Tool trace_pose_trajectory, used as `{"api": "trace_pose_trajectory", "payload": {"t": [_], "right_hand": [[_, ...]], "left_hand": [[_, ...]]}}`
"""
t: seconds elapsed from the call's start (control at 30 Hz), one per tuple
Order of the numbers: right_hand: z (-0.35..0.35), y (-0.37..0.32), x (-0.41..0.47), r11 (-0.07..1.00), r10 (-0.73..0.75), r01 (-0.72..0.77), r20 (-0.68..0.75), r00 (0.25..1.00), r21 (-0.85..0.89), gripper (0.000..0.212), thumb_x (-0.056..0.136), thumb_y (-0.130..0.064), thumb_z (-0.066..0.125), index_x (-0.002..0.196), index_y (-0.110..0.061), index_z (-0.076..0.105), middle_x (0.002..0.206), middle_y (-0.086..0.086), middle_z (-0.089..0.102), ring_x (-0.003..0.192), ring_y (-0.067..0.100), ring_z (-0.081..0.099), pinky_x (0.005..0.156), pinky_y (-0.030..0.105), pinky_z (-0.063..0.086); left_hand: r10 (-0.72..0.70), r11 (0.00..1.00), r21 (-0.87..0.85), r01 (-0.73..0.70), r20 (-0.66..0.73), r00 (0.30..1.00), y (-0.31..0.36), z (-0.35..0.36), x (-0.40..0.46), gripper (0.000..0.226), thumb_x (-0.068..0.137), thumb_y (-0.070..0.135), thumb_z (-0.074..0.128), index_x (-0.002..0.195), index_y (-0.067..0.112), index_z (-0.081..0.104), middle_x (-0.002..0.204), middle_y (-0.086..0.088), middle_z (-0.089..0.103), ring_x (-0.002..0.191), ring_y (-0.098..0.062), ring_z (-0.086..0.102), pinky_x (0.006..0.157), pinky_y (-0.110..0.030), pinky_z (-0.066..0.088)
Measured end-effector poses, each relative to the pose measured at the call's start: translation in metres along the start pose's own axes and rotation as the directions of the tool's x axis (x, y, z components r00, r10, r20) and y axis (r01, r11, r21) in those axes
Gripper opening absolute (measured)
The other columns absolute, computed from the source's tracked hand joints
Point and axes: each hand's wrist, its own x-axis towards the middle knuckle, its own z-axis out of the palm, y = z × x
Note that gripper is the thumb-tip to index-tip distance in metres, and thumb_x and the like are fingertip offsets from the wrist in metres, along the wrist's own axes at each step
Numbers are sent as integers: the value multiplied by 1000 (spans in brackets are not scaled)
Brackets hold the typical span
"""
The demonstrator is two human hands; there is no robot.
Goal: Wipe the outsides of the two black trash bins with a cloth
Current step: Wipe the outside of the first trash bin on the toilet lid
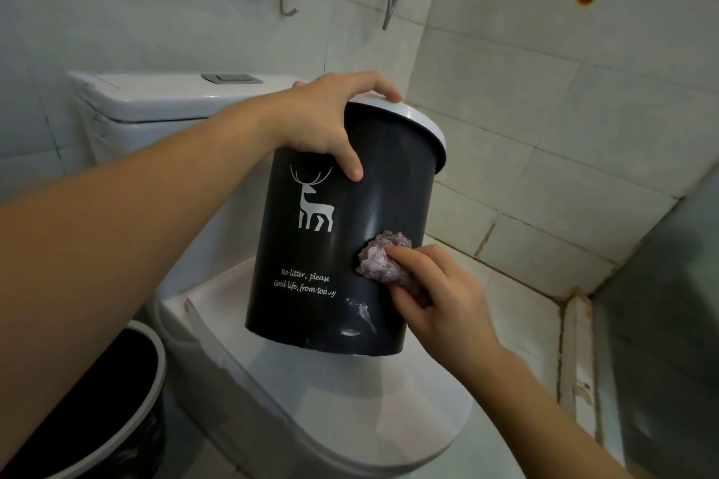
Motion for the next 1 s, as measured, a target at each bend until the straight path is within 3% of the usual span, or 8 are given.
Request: {"api": "trace_pose_trajectory", "payload": {"t": [0.2,0.37,0.5,0.73,0.9,1.0], "right_hand": [[0,-2,2,999,-10,10,6,1000,-44,31,92,-26,59,118,-14,69,99,2,64,79,16,59,63,24,52],[1,-5,4,999,-4,5,9,1000,-52,31,92,-26,59,118,-14,70,97,3,63,76,17,58,59,28,53],[0,-5,2,996,-38,43,66,997,-73,32,92,-26,59,122,-17,67,100,4,64,79,19,60,60,32,55],[-13,-10,-1,946,-254,296,268,929,-129,30,94,-27,55,124,-24,59,98,6,62,74,21,58,54,31,52],[-13,-11,29,982,-74,100,161,984,-160,33,92,-28,54,122,-23,67,97,5,64,75,25,60,53,39,54],[-12,-13,27,976,-92,126,183,979,-179,33,92,-28,54,122,-22,67,96,5,63,73,25,59,52,39,53]], "left_hand": [[7,999,-45,-7,19,1000,-3,1,6,94,53,17,95,125,55,47,128,4,53,108,-22,60,88,-45,58],[39,993,115,-32,-56,998,4,6,3,93,62,34,92,137,47,39,118,13,41,124,-21,41,109,-49,35],[43,992,117,-36,-54,998,0,7,2,98,62,36,91,143,44,38,129,15,44,135,-20,35,114,-52,29],[57,990,130,-49,-53,997,-7,4,0,89,64,37,90,139,42,42,121,16,42,129,-19,36,112,-49,30],[64,982,182,-52,-58,996,-9,6,4,93,64,43,89,142,43,39,134,6,45,133,-24,34,113,-51,28],[64,982,183,-52,-58,996,-12,6,5,93,64,44,88,142,43,38,137,4,45,133,-25,34,113,-51,28]]}}
